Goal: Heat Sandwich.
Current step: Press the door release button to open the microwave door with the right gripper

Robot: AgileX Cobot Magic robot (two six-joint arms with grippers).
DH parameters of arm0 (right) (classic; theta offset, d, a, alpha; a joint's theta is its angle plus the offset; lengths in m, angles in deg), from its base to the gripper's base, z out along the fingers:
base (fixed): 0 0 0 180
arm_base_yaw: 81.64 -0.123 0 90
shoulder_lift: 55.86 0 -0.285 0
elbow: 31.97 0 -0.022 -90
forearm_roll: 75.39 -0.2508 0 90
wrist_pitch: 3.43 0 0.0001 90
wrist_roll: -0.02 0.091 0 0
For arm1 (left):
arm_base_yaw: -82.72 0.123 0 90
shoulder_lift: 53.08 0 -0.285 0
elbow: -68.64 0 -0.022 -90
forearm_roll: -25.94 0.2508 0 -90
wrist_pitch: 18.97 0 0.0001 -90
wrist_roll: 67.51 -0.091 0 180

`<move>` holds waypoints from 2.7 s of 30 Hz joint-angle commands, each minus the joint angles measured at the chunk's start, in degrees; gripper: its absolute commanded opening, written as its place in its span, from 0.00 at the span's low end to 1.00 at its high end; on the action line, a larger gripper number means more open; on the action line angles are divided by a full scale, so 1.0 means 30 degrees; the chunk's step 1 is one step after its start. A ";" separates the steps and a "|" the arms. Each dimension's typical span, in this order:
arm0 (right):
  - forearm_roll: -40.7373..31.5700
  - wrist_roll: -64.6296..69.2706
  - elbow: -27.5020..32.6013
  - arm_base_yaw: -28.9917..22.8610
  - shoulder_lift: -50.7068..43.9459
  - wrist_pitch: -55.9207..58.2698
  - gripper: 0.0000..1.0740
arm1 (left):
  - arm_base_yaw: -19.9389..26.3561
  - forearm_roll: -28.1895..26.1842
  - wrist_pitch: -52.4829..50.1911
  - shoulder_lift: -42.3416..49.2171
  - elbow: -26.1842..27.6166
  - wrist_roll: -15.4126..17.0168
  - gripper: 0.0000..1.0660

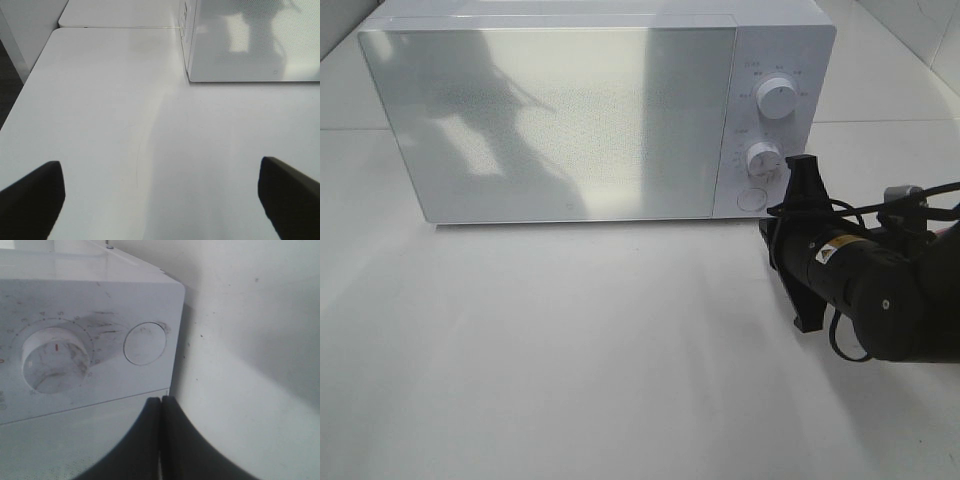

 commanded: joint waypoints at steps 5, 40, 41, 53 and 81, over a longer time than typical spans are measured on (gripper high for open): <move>0.1089 0.0095 -0.1566 0.1070 0.0917 0.0592 0.00 | 0.0095 -0.0057 -0.0153 0.0516 -0.0038 0.0019 0.95; 0.2655 0.1604 -0.5997 0.3113 0.3533 -0.2674 0.01 | 0.0095 -0.0057 -0.0153 0.0516 -0.0038 0.0019 0.95; 0.2655 0.1604 -0.6169 0.3113 0.3533 -0.2655 0.00 | 0.0095 -0.0057 -0.0153 0.0516 -0.0038 0.0019 0.95; 0.2024 -0.0306 -0.7697 0.3400 0.3762 -0.3801 0.00 | 0.0095 -0.0057 -0.0153 0.0516 -0.0038 0.0019 0.95; 0.3323 0.0401 -0.5730 0.3342 0.2636 -0.0057 0.01 | 0.0095 -0.0057 -0.0153 0.0516 -0.0038 0.0019 0.95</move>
